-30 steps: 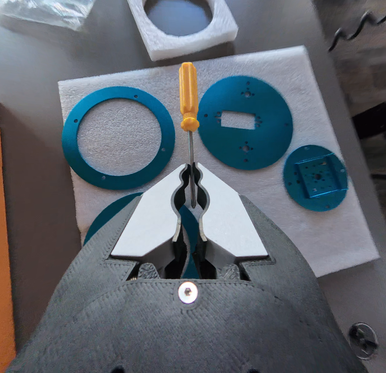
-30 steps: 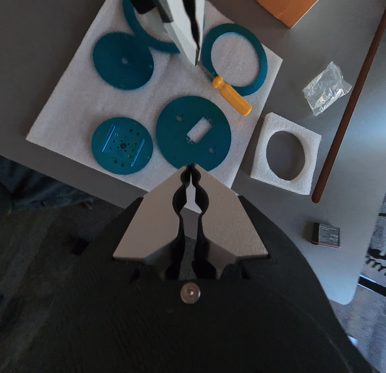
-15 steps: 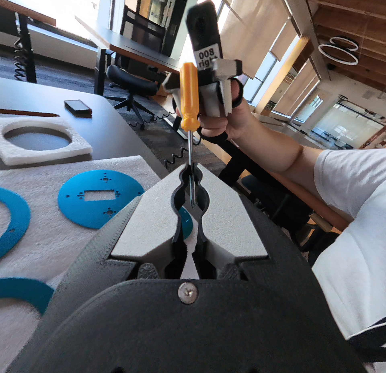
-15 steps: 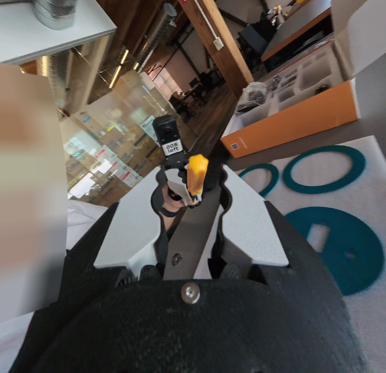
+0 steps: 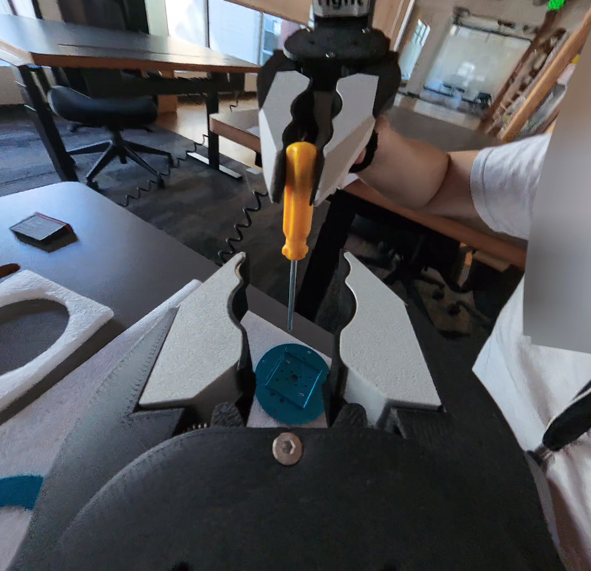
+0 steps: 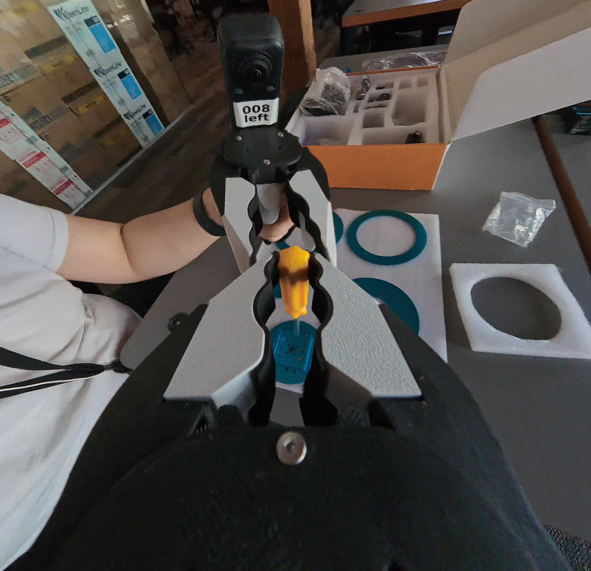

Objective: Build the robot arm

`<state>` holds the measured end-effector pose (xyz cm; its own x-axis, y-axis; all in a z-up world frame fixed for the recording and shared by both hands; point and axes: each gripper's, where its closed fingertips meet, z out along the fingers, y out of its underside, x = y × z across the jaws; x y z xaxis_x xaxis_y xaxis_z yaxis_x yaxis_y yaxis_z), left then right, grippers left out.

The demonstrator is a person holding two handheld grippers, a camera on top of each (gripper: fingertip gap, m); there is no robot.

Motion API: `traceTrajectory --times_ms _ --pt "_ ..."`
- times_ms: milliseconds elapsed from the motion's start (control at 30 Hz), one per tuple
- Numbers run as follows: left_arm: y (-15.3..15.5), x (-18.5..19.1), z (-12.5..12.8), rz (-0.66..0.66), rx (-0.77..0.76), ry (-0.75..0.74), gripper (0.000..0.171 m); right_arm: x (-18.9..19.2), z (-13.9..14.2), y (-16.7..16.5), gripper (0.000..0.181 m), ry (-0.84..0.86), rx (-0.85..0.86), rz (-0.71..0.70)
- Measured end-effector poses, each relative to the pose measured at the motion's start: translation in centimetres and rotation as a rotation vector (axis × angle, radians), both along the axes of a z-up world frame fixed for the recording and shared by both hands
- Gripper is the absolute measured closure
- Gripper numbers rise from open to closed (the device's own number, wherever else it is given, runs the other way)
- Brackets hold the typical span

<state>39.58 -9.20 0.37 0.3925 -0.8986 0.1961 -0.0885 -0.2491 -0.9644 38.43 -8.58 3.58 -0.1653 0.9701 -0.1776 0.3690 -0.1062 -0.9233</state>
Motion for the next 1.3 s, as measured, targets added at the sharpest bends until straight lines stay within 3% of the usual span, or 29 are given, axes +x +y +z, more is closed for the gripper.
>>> traceTrajectory --times_ms 67,200,367,567,667,767,867,1300 --pt "0.7 1.2 -0.6 -0.052 0.024 0.05 0.124 -0.1 -0.4 0.2 0.165 -0.023 -0.012 0.01" --pt "1.3 2.8 -1.3 -0.149 0.067 0.1 0.156 0.0 -1.4 0.9 0.165 -0.052 -0.025 0.001" --pt "0.7 2.9 -2.0 -0.16 0.096 0.038 0.155 0.0 -2.2 0.2 0.165 -0.06 -0.058 0.018" --pt "-0.1 2.9 -2.0 -0.174 0.15 0.022 0.155 -0.6 -2.6 -1.1 0.165 -0.074 0.025 0.064" --pt "-0.1 3.0 -3.0 -0.179 0.129 0.049 0.145 -0.6 -2.8 -1.4 0.165 -0.058 0.017 0.078" --pt "-0.3 2.8 -3.6 -0.197 0.145 0.055 0.157 -0.6 -3.4 -1.2 0.165 -0.075 0.032 0.075" --pt "-0.3 3.0 -4.1 -0.199 0.14 0.076 0.149 -0.7 -3.9 -1.3 0.165 -0.088 0.014 0.085" --pt "-0.5 2.6 -5.5 -0.239 0.147 0.107 0.156 -0.9 -5.3 -1.4 0.165 -0.103 0.048 0.107"
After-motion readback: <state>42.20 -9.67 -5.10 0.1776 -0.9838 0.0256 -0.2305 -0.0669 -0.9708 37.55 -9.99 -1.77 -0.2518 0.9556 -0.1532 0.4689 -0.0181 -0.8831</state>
